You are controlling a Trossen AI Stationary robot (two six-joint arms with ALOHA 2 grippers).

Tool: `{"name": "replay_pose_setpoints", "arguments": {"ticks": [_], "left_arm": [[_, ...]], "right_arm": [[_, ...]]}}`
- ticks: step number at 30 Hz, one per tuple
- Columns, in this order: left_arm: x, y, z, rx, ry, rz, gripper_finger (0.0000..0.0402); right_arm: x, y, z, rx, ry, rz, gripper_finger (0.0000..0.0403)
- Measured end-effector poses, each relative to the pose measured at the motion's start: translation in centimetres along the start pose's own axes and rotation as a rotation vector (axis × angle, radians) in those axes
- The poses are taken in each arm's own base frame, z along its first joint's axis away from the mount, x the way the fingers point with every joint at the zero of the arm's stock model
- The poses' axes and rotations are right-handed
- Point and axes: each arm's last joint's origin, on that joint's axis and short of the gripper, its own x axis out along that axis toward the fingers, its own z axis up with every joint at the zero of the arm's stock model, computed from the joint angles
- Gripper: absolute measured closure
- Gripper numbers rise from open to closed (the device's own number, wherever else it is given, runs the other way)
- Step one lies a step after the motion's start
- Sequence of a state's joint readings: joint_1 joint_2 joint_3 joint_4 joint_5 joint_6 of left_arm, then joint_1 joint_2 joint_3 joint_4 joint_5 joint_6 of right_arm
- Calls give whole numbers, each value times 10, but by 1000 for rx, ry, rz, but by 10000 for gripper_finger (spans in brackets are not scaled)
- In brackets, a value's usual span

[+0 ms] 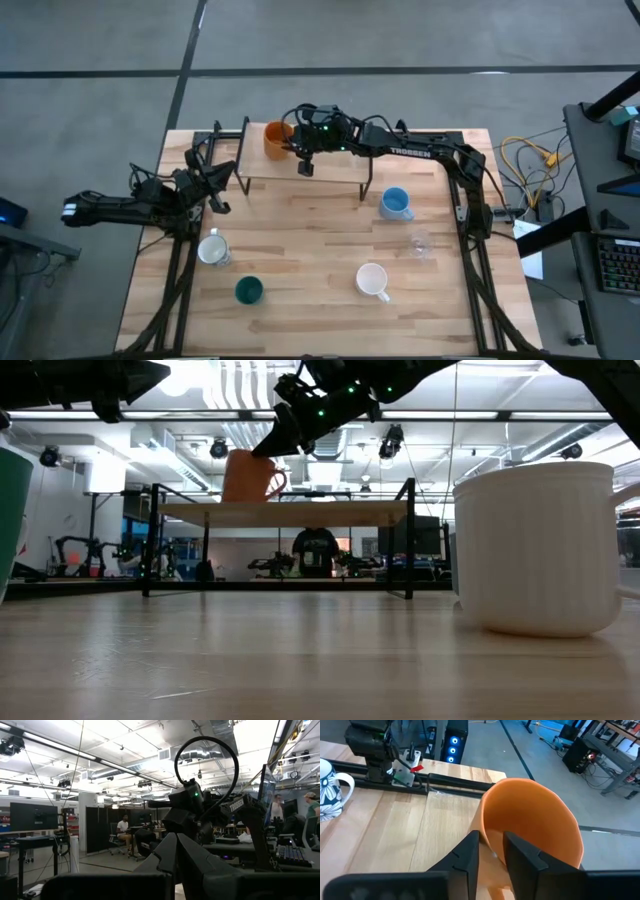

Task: Stack small to large cups/mugs on shelf
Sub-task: Put the orange mug on the shelf

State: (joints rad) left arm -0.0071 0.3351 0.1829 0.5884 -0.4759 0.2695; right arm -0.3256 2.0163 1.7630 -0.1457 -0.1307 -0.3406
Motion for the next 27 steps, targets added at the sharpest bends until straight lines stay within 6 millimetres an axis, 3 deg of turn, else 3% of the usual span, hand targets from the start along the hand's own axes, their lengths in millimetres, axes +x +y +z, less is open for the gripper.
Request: {"name": "replay_pose_setpoints", "arguments": {"ticks": [27], "left_arm": [[0,0,0,0,0,0,402]], "right_arm": [[0,0,0,-9,-2,-1,312]]}}
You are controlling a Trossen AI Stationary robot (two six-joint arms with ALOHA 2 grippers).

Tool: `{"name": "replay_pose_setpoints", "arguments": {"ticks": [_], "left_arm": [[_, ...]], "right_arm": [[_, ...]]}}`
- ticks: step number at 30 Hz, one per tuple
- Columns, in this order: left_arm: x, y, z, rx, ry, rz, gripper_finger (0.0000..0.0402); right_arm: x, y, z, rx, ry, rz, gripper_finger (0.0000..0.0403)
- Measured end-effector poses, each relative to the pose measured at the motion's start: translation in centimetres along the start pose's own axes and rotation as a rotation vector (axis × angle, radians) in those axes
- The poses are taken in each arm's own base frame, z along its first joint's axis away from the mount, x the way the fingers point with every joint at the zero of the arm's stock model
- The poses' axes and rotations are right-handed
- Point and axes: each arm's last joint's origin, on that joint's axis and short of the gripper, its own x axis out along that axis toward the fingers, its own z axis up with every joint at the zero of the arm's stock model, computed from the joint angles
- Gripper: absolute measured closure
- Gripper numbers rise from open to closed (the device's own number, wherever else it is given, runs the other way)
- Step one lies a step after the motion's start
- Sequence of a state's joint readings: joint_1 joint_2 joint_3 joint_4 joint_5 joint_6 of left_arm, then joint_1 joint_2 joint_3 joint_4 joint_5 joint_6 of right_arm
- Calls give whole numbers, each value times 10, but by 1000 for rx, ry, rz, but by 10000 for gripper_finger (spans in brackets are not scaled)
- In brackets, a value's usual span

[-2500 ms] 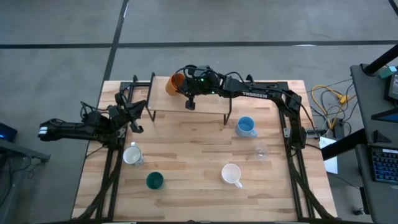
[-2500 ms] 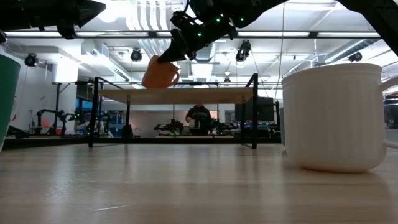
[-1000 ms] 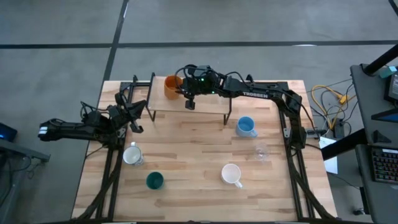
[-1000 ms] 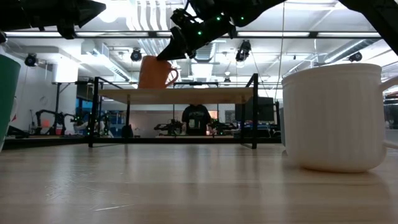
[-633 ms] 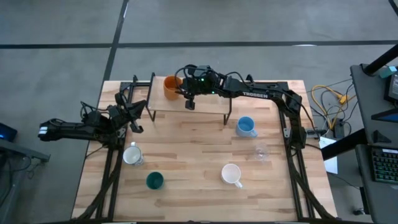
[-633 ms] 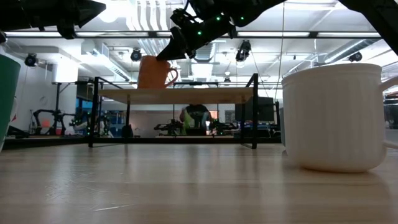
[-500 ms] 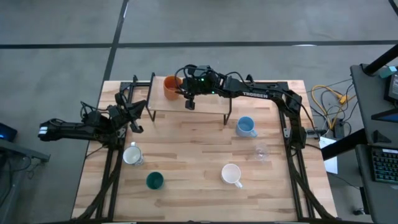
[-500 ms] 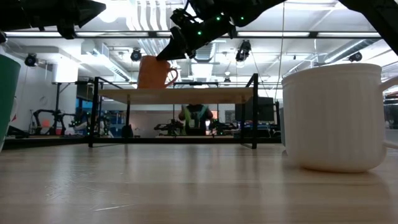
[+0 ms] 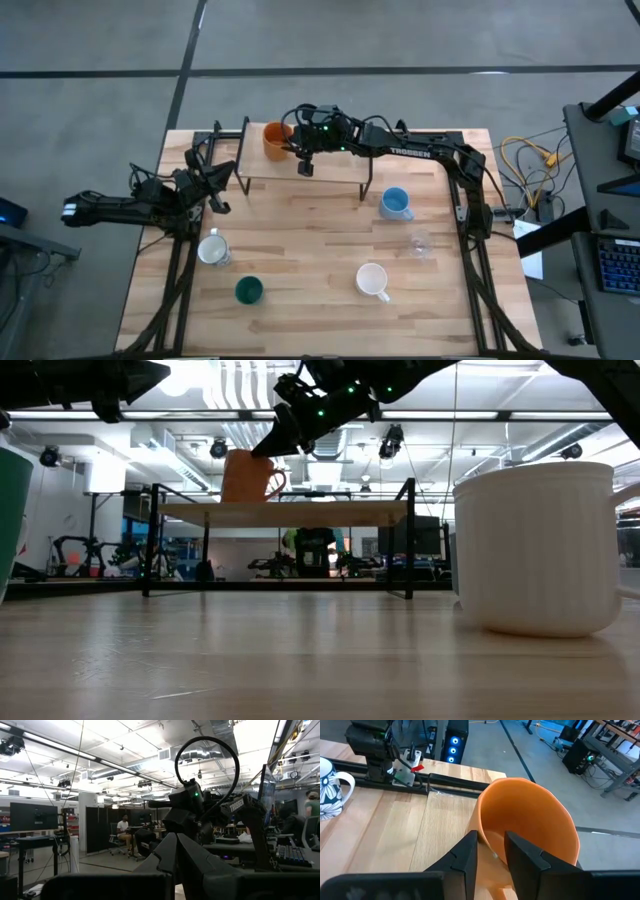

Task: Stack small to large cups/mugs on shelf
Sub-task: Put the orange mug on the shelf

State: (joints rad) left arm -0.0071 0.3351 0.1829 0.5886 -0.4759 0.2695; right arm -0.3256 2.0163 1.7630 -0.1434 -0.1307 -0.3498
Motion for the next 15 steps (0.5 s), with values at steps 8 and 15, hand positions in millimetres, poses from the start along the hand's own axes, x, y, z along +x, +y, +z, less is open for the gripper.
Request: {"name": "replay_pose_setpoints", "arguments": {"ticks": [8,15], "left_arm": [[0,0,0,0,0,0,402],[0,0,0,0,0,0,402]], "right_arm": [[0,0,0,-3,0,1,288],[0,0,0,-3,0,0,257]]}}
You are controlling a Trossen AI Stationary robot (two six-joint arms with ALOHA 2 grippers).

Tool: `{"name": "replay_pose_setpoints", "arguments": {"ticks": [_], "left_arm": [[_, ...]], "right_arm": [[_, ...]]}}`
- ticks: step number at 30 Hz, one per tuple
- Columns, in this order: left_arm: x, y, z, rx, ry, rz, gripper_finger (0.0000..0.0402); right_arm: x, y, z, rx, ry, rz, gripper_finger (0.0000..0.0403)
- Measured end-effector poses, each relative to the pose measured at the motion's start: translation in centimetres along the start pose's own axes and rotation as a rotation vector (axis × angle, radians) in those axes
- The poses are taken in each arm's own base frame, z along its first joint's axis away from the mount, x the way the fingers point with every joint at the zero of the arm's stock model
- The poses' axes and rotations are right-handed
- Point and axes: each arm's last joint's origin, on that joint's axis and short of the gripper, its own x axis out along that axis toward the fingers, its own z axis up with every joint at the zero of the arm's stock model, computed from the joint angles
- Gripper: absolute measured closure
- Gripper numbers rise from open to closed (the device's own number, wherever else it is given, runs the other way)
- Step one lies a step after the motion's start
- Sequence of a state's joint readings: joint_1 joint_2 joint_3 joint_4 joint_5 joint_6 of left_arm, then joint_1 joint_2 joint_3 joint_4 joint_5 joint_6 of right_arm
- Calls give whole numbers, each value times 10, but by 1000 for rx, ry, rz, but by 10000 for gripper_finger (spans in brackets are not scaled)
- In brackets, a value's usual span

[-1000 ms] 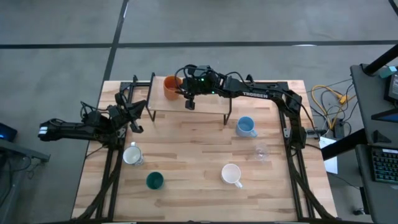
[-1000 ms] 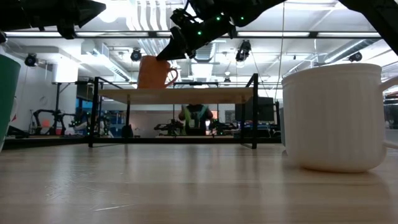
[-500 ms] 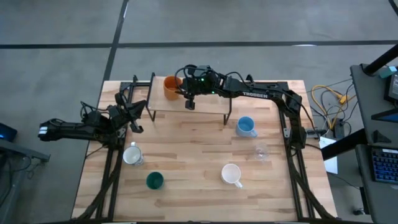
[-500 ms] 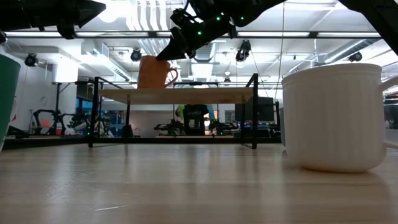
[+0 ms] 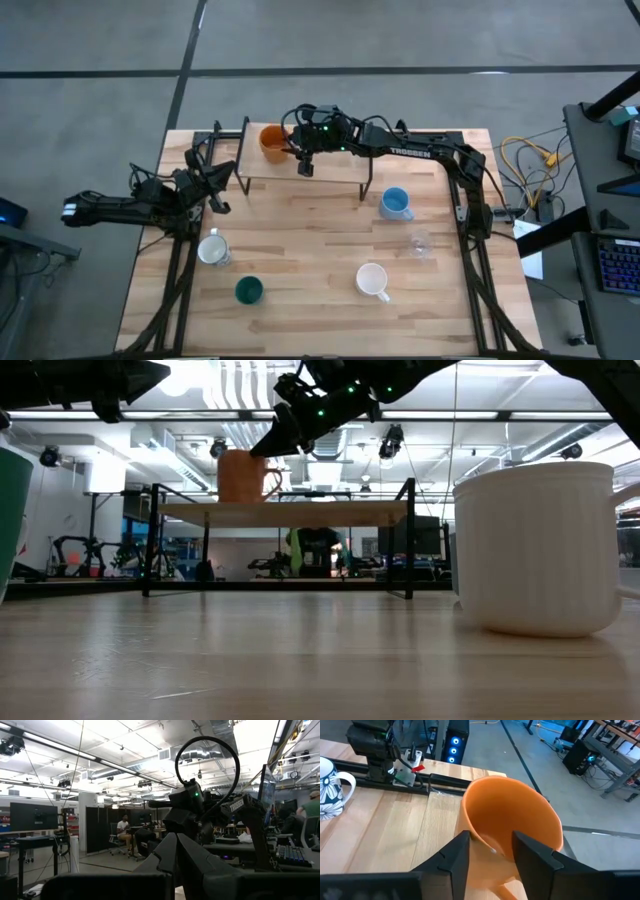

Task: Stack small to large cups/mugs on shelf
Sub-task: Put the orange mug on the shelf

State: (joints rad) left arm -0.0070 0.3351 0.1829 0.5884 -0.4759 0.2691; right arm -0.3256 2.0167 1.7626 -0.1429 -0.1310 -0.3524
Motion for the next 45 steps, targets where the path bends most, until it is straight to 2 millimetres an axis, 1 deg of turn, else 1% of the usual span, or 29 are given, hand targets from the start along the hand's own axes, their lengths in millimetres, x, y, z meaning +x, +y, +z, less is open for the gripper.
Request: {"name": "replay_pose_setpoints", "arguments": {"ticks": [10,13,15,17,19,21,24,29,32,36,38,41,45], "left_arm": [[0,0,0,0,0,0,402],[0,0,0,1,2,-1,402],[0,0,-1,2,5,-1,402],[0,-1,-1,1,10,-4,402],[1,-2,-3,-11,20,-29,402],[2,-4,-4,-6,28,-64,402],[6,-7,0,-32,15,-121,402],[16,-10,10,-62,20,-162,402],[25,-16,9,-96,95,-175,402],[39,-27,-5,-154,266,-189,402],[46,-32,-10,-180,355,-190,402],[54,-40,-24,-173,507,-192,402],[71,-50,-27,-164,577,-188,402]], "right_arm": [[-1,0,1,3,-1,0,239],[-7,1,6,-13,-9,2,239],[-16,4,15,-34,-27,4,241],[-27,8,26,-60,-49,9,245],[-38,14,32,-87,-61,19,252],[-49,23,34,-112,-73,31,260],[-69,35,32,-129,-103,36,276],[-109,51,17,-119,-156,28,303],[-131,59,5,-117,-168,23,317],[-161,67,-7,-87,-207,22,334],[-173,70,-15,-73,-221,21,340],[-188,75,-24,-59,-249,17,347],[-204,78,-36,-53,-267,12,351]]}}
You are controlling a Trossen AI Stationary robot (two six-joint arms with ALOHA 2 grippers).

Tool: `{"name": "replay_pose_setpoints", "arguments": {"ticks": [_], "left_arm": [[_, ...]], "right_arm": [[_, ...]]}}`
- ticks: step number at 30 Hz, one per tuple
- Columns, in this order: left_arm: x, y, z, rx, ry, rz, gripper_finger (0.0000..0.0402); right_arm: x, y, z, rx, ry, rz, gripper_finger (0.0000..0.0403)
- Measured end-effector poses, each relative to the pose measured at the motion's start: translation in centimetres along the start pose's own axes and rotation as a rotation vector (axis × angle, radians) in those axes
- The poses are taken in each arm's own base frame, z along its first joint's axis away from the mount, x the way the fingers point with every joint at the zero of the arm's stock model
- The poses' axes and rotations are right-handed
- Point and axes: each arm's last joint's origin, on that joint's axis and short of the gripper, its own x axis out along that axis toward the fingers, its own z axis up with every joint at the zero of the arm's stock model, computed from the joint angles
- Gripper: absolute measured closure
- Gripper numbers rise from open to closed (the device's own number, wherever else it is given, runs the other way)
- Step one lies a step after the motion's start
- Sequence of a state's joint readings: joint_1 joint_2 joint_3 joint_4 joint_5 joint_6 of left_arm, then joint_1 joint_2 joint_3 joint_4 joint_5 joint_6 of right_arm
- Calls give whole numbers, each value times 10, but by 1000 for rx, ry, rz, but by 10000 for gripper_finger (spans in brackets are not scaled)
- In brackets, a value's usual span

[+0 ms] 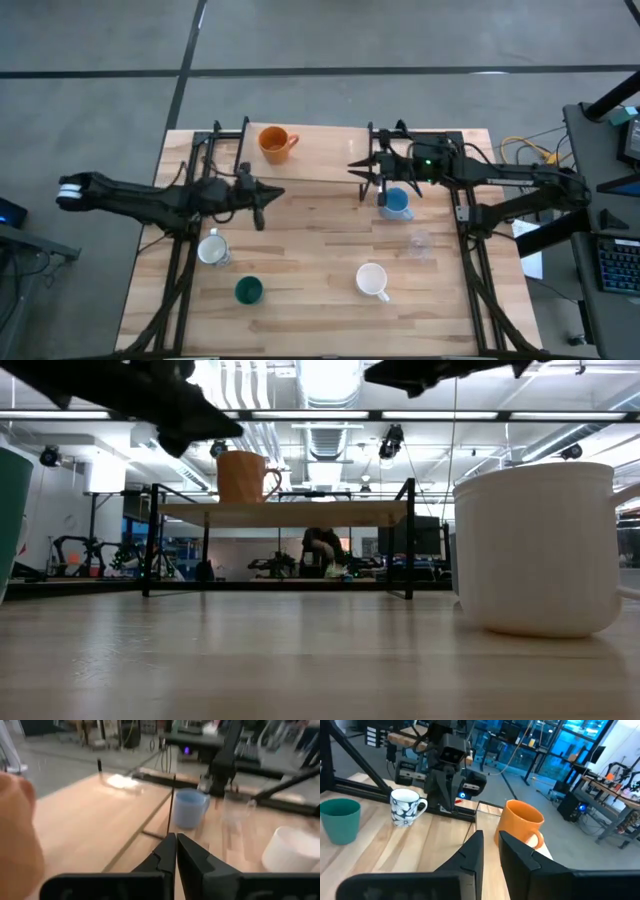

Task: Stack small to large cups/mugs on shelf
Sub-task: Put the orange mug on the shelf

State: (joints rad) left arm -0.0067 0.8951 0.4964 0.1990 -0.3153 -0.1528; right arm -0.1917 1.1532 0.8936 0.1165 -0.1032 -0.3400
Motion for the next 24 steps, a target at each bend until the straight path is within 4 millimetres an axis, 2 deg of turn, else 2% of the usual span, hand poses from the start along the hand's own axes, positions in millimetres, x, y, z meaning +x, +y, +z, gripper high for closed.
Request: {"name": "replay_pose_setpoints", "arguments": {"ticks": [7,14,19,24], "left_arm": [[33,-9,8,23,73,25,402],[59,0,9,33,150,106,402],[67,15,10,32,177,205,402],[64,25,12,52,189,334,402]], "right_arm": [[-19,8,-16,2,-37,-13,351],[-34,16,-33,-2,-85,-29,351],[-42,18,-39,6,-116,-39,351],[-46,20,-43,4,-124,-42,351]]}}
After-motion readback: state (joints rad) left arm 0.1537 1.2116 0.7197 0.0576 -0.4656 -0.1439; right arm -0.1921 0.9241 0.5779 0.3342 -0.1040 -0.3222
